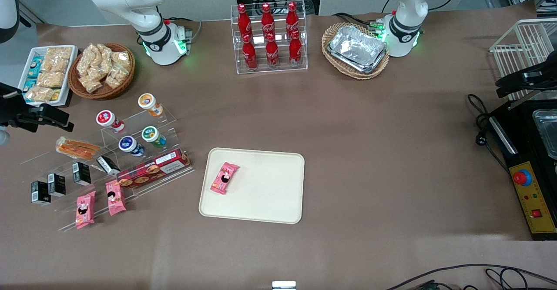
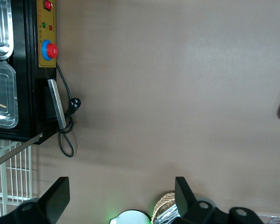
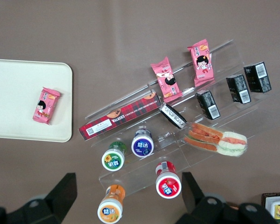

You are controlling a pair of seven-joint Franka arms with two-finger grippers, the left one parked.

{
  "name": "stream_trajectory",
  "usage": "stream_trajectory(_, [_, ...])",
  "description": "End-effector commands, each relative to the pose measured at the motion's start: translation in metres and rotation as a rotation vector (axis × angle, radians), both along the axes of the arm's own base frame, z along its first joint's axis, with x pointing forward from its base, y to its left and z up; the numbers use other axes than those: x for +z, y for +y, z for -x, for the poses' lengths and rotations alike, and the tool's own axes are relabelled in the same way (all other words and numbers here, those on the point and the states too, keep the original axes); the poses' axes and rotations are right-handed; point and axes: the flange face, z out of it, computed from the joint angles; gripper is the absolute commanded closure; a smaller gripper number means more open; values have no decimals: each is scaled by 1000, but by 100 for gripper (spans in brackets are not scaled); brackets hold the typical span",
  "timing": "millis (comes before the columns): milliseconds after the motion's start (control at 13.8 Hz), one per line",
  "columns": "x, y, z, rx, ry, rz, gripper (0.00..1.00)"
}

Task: Place sandwich on tray
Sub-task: 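Move the right gripper over the rack toward the wrapped sandwich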

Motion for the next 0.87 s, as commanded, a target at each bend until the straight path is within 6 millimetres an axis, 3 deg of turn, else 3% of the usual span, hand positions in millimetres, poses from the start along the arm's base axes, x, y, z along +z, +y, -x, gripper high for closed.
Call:
stream_trajectory(0, [-1, -1, 0, 6, -5, -1, 0])
stream_trajectory(145, [-9, -2, -3, 61, 8, 1, 0])
stream_trajectory(434, [-16, -19, -3, 425, 21, 42, 0])
stream_trajectory(796, [-37, -75, 2, 864, 44, 20, 0])
